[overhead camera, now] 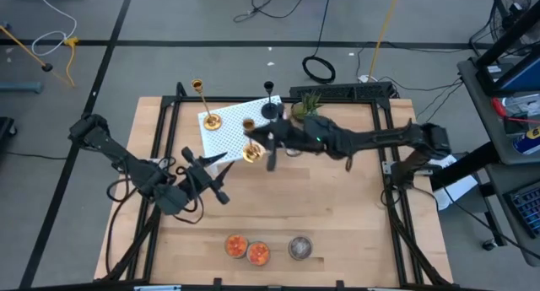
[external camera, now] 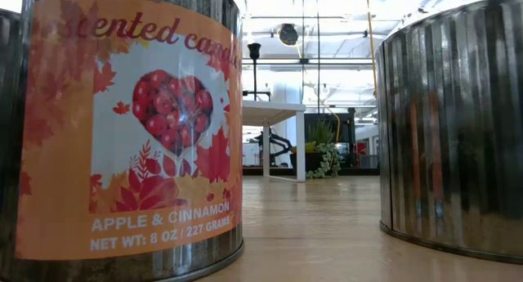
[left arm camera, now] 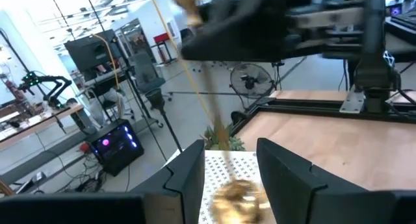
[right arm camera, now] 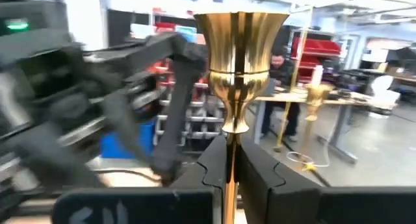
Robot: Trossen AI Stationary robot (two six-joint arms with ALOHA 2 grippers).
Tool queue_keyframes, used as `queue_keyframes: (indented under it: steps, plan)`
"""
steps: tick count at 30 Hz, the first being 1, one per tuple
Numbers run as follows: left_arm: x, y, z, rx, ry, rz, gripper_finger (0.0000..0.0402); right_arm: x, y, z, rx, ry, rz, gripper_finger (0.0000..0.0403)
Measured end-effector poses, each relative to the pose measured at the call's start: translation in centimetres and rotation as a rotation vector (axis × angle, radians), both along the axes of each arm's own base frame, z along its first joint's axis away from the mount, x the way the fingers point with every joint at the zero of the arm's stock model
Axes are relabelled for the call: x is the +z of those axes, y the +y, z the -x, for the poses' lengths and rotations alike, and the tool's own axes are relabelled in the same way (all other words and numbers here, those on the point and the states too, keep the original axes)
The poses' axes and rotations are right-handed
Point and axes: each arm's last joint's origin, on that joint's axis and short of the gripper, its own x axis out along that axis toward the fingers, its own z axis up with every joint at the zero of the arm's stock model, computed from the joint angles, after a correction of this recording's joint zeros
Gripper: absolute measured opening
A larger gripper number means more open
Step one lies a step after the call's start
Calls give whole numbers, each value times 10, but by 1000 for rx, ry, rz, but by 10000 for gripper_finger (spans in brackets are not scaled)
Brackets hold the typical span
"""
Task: Pick & Place candle stick holders
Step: Put the gold candle holder on the shelf
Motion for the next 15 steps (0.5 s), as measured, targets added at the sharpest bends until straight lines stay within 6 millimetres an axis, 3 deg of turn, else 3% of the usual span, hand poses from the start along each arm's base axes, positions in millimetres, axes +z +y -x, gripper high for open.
queue_keyframes:
  steps: [3,8,15]
  plan:
    - [0,0,0,0,-2,1,147,3,-23,-17,-85,10,2,12]
    - [0,0,0,0,-4,4,147,-15,-61,-41,-162,45,-19,11]
    - [4,1,6,14,6,-18,147,-35,-95,-47,-230,74,-50,11]
